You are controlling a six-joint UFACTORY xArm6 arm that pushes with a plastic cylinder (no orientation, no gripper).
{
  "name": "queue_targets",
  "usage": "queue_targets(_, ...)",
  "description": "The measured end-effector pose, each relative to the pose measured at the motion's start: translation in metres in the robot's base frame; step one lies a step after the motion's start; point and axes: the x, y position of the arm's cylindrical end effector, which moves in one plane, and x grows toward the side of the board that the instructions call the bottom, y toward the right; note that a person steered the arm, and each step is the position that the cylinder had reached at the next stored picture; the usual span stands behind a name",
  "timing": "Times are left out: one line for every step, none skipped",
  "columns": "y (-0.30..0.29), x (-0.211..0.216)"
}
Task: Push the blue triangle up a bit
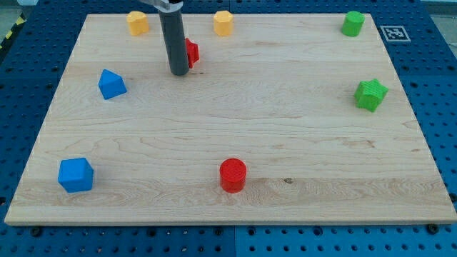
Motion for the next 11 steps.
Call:
queue_targets(0.012,0.032)
queue_targets(0.014,0.070)
queue_targets(-0.009,0.094)
queue_targets(-0.036,0.094)
queue_targets(-0.052,0.094)
queue_targets(-0.054,0.094)
queue_targets(-0.082,0.094)
queue_targets(-0.089,0.094)
queue_targets(-0.090,0.094)
queue_targets(-0.100,0.086)
queue_targets(-0.121,0.073)
